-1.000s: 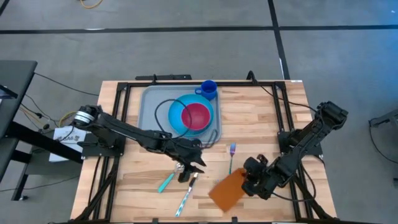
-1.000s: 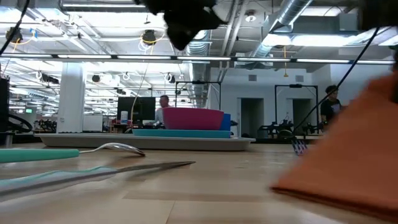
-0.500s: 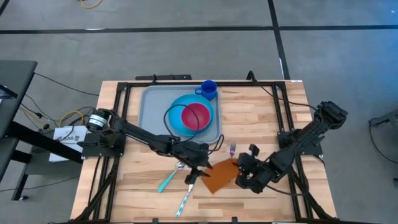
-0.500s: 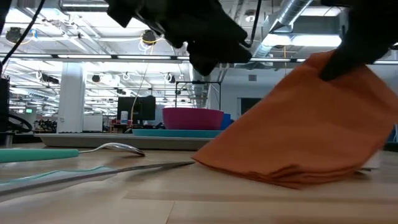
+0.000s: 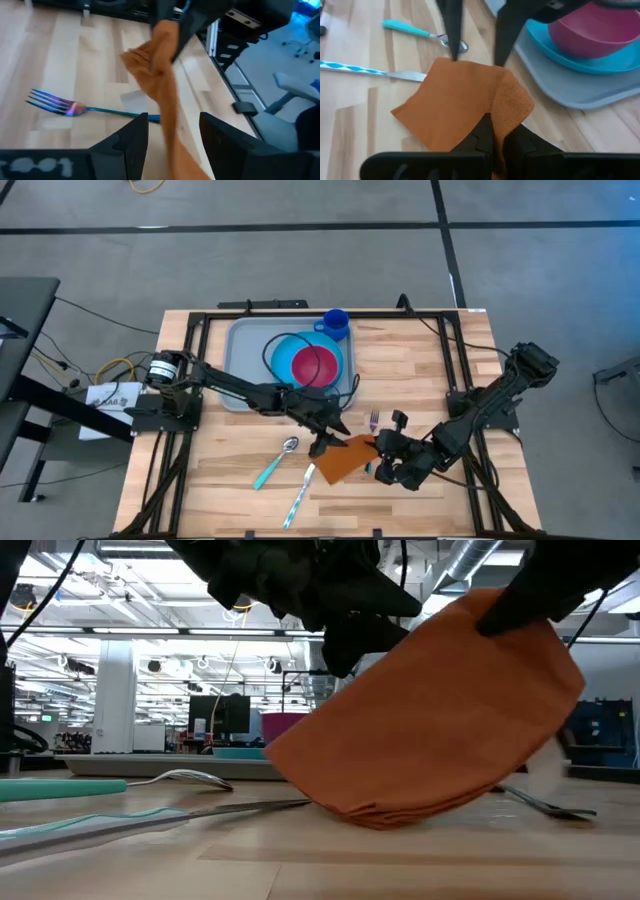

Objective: Set up tray
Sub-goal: Put the brown napkin on the gray tray

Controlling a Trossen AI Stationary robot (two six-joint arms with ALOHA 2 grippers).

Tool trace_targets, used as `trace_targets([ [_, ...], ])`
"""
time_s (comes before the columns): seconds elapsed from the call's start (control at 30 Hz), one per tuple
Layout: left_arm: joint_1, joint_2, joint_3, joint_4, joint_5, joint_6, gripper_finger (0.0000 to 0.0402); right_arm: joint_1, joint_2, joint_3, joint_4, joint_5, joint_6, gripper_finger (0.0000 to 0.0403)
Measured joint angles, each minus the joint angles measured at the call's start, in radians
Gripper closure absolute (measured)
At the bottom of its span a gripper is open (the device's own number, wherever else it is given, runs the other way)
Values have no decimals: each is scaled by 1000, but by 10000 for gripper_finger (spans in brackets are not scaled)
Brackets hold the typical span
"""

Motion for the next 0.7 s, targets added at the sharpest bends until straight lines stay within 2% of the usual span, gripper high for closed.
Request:
trace_targets([
  [0.2, 0, 0, 21, 16, -6, 7, 236, -32, 0, 0, 1, -1, -10, 391],
  [0.53, 17, -1, 43, 9, -35, 18, 236, -61, 0, 0, 132, -2, -176, 390],
  [0.7, 17, -1, 43, 9, -35, 18, 244, -67, 0, 0, 134, -3, -185, 390],
])
